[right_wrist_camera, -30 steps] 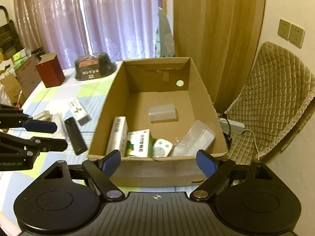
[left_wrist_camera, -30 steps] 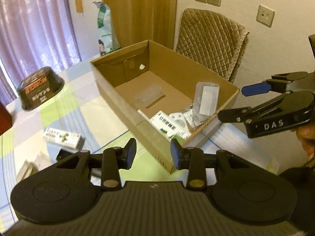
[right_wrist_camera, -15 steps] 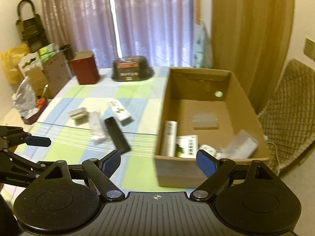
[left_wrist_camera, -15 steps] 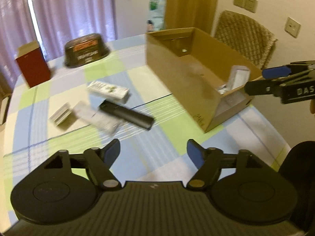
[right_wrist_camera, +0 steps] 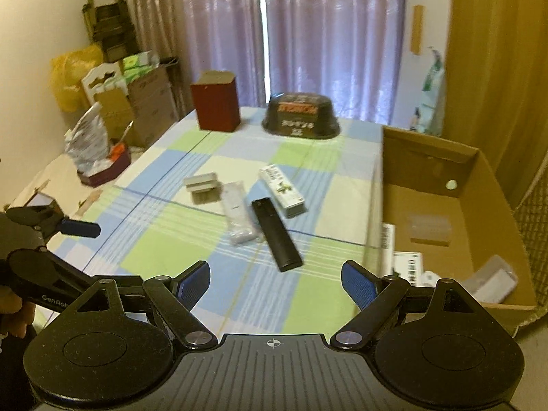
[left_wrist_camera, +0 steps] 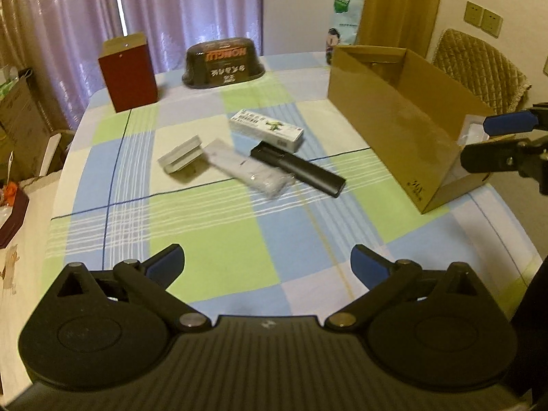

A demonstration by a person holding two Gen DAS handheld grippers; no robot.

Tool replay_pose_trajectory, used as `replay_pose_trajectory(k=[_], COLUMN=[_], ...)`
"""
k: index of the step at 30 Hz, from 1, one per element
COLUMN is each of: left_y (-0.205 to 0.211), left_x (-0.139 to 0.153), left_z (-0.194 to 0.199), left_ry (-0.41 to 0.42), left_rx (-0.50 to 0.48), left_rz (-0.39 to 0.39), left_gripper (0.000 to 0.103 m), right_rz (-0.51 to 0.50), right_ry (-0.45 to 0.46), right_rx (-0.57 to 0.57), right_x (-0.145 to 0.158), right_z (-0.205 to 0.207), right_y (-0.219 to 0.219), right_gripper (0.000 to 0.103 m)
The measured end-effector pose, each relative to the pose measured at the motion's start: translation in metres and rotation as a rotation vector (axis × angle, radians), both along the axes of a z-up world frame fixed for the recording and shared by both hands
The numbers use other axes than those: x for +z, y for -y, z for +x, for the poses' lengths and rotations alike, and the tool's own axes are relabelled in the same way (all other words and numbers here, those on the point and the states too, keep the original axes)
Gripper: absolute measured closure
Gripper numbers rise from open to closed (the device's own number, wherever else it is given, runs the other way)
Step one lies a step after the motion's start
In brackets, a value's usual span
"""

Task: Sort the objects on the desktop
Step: 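Move both tools back from the cardboard box to the table objects, then grasp the black remote with the right tool while the left tool approaches the bagged white item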

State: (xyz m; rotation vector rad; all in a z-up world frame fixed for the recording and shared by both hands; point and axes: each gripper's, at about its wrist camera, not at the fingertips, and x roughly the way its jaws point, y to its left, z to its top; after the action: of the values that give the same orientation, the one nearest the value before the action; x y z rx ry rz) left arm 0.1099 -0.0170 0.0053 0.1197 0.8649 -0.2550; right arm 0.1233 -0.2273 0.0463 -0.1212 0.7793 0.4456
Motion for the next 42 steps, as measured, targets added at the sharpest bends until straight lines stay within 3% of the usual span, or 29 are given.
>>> replay_pose_trajectory(k=[24, 25, 26, 27, 33, 35, 37, 39, 42], left_y=[-0.045, -0.045, -0.045, -0.046, -0.047, -0.047, -0.047, -0.047, -0.047], left_x=[-0.054, -0.057, -0.059, -0.061, -0.071, -0.073, -0.075, -0.076, -0.077], left_z=[0.057, 0.059, 0.060, 0.062, 0.068, 0.069, 0.071, 0.073, 0.077], left_ry=[-0.020, -0.021, -0.023, -0.026, -0.042, -0.045, -0.048, -0.048, -0.048], left_rx=[0.108, 0.110, 0.111, 0.112, 0.120, 0.119, 0.118, 0.121, 0.125], left_rz=[-0.054, -0.058, -0.062, -0.067, -0.091, -0.094, -0.096, -0.099, -0.106], left_gripper=[0.001, 0.001, 0.001, 0.001, 0.001, 0.001, 0.001, 0.001, 0.001], right_rz=[-0.145, -0.148, -0.153, -0.157, -0.170, -0.157, -0.150, -0.147, -0.143], right_ry=[-0.097, -0.097, -0.105, -0.111, -0.124, -0.137, -0.135, -0.145, -0.159], right_rx=[0.066, 0.061, 0.054, 0.046, 0.019, 0.011, 0.011, 0.008, 0.004], right_x=[-0.118, -0.124, -0.129, -0.135, -0.157, -0.161, -0.161, -0.160, -0.158], right_z=[0.099, 0.104, 0.109, 0.115, 0.136, 0.142, 0.144, 0.144, 0.145], right_y=[-0.052, -0.053, -0.054, -0.055, -0.054, -0.051, -0.050, -0.050, -0.050], right_gripper=[0.017, 0.019, 0.031, 0.035, 0.036, 0.045, 0.046, 0.060, 0.062])
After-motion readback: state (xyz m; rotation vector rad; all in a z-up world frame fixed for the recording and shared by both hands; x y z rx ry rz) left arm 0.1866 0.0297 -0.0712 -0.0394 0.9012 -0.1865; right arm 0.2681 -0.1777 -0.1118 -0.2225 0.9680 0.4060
